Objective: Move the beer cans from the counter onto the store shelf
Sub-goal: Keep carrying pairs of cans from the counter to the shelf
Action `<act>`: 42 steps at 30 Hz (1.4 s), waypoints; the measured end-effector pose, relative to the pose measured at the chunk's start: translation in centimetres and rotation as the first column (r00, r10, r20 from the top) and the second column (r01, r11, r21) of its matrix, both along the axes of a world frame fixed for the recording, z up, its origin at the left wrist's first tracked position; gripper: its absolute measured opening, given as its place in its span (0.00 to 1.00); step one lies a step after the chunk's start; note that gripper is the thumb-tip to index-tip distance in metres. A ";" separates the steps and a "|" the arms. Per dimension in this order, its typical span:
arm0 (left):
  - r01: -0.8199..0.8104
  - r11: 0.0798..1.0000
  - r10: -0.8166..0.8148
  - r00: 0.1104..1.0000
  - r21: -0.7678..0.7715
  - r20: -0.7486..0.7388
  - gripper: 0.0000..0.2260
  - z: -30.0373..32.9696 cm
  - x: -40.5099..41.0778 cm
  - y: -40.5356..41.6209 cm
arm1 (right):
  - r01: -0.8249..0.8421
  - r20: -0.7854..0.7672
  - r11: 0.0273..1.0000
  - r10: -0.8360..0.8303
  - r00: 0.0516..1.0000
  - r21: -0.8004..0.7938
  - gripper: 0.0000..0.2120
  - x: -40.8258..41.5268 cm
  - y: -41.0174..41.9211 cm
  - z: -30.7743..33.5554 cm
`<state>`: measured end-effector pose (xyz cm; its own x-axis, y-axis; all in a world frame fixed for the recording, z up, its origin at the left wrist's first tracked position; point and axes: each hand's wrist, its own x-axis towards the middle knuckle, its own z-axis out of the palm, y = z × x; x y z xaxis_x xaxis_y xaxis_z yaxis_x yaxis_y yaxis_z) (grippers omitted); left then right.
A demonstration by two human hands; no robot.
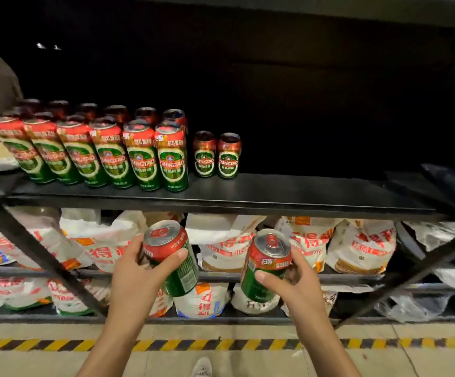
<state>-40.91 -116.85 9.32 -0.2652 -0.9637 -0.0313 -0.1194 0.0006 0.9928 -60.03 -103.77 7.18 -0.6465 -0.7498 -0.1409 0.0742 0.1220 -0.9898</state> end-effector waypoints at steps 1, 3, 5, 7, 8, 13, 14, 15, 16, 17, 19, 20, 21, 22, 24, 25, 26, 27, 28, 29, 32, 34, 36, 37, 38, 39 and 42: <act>0.016 1.000 -0.016 1.000 -0.005 0.005 0.21 0.2 -0.9 -1.5 | 0.006 -0.006 1.000 -0.006 1.000 -0.005 0.25 -0.5 -1.4 0.0; 0.048 0.999 -0.048 0.999 -0.010 0.011 0.21 0.4 -2.5 -4.3 | 0.027 -0.013 1.000 -0.027 1.000 -0.007 0.27 -1.4 -3.9 0.0; 0.089 0.996 -0.088 0.996 -0.016 0.026 0.22 0.6 -4.3 -6.6 | 0.045 -0.012 0.999 -0.045 0.999 -0.017 0.28 -2.3 -6.0 -0.2; 0.124 0.992 -0.124 0.992 -0.023 0.029 0.22 0.7 -5.9 -8.4 | 0.056 -0.004 0.998 -0.057 0.998 -0.020 0.32 -3.1 -7.6 -0.3; 0.138 0.990 -0.137 0.990 -0.026 0.025 0.22 0.8 -6.6 -9.2 | 0.062 0.001 0.998 -0.062 0.998 -0.018 0.34 -3.6 -8.3 -0.2; 0.156 0.987 -0.155 0.987 -0.029 0.047 0.22 0.9 -10.0 -11.9 | 0.028 -0.013 0.999 -0.028 1.000 -0.022 0.34 -6.2 -11.5 0.2; 0.143 0.989 -0.141 0.988 -0.024 0.054 0.22 0.9 -10.7 -12.3 | 0.015 -0.013 0.999 -0.016 1.000 -0.032 0.33 -6.9 -12.2 0.3; 0.127 0.992 -0.126 0.990 -0.019 0.064 0.22 0.8 -11.3 -12.7 | 0.003 -0.017 0.999 -0.003 1.000 -0.040 0.31 -7.5 -12.9 0.4; 0.113 0.993 -0.112 0.991 -0.016 0.079 0.23 0.7 -11.8 -13.0 | -0.010 -0.025 0.999 0.009 1.000 -0.045 0.30 -8.0 -13.6 0.6; 0.100 0.995 -0.098 0.990 -0.015 0.099 0.24 0.7 -12.3 -13.2 | -0.024 -0.036 0.999 0.022 0.999 -0.044 0.29 -8.4 -14.3 0.8; 0.078 0.997 -0.074 0.987 -0.021 0.142 0.25 0.8 -13.0 -13.6 | -0.048 -0.059 0.998 0.045 0.997 -0.038 0.28 -9.2 -15.6 0.9; 0.071 0.997 -0.066 0.985 -0.030 0.159 0.25 0.8 -13.3 -13.7 | -0.056 -0.071 0.998 0.053 0.996 -0.036 0.27 -9.5 -16.3 0.9; 0.067 0.997 -0.059 0.983 -0.043 0.174 0.25 0.8 -13.5 -13.9 | -0.065 -0.085 0.997 0.062 0.994 -0.036 0.27 -9.8 -16.9 0.8; 0.062 0.996 -0.050 0.981 -0.060 0.190 0.26 0.8 -13.7 -14.1 | -0.075 -0.097 0.997 0.071 0.993 -0.037 0.26 -10.1 -17.4 0.7; 0.050 0.995 -0.028 0.974 -0.091 0.223 0.26 0.6 -14.1 -14.4 | -0.100 -0.108 0.994 0.095 0.990 -0.041 0.27 -10.5 -18.2 0.3; 0.040 0.994 -0.014 0.972 -0.105 0.235 0.27 0.5 -14.3 -14.5 | -0.113 -0.111 0.993 0.107 0.988 -0.045 0.27 -10.7 -18.5 0.2; 0.031 0.992 -0.001 0.969 -0.120 0.245 0.27 0.4 -14.5 -14.6 | -0.122 -0.114 0.991 0.116 0.987 -0.050 0.27 -10.8 -18.8 0.0; 0.026 0.991 0.009 0.967 -0.134 0.254 0.27 0.3 -14.6 -14.6 | -0.130 -0.115 0.990 0.124 0.986 -0.051 0.28 -10.9 -19.1 -0.2; 0.023 0.989 0.016 0.965 -0.145 0.261 0.27 0.1 -14.7 -14.6 | -0.135 -0.111 0.989 0.129 0.985 -0.052 0.29 -10.9 -19.3 -0.4; 0.022 0.988 0.020 0.964 -0.154 0.264 0.27 0.0 -14.8 -14.6 | -0.139 -0.107 0.989 0.133 0.985 -0.055 0.30 -10.9 -19.4 -0.6; 0.019 0.984 0.029 0.963 -0.175 0.270 0.28 -0.4 -14.8 -14.4 | -0.141 -0.079 0.988 0.135 0.988 -0.067 0.35 -10.9 -19.6 -0.9; 0.022 0.982 0.029 0.963 -0.187 0.267 0.28 -0.6 -14.7 -14.4 | -0.141 -0.073 0.987 0.136 0.988 -0.073 0.37 -10.8 -19.8 -1.1; 0.025 0.979 0.029 0.965 -0.201 0.259 0.27 -0.8 -14.8 -14.5 | -0.136 -0.084 0.989 0.130 0.988 -0.063 0.36 -11.0 -20.0 -1.4; 0.024 0.979 0.030 0.966 -0.203 0.257 0.27 -0.9 -14.9 -14.6 | -0.136 -0.097 0.989 0.130 0.987 -0.055 0.34 -11.1 -20.2 -1.6; 0.021 0.979 0.031 0.967 -0.202 0.254 0.27 -1.0 -14.9 -14.7 | -0.138 -0.112 0.989 0.131 0.985 -0.050 0.32 -11.2 -20.3 -1.8; 0.020 0.980 0.031 0.968 -0.199 0.250 0.27 -1.2 -15.0 -14.8 | -0.138 -0.128 0.989 0.131 0.983 -0.049 0.31 -11.3 -20.4 -2.0; 0.027 0.973 0.032 0.967 -0.229 0.252 0.30 -1.7 -15.2 -15.0 | -0.138 -0.153 0.989 0.129 0.980 -0.056 0.32 -11.3 -20.7 -2.5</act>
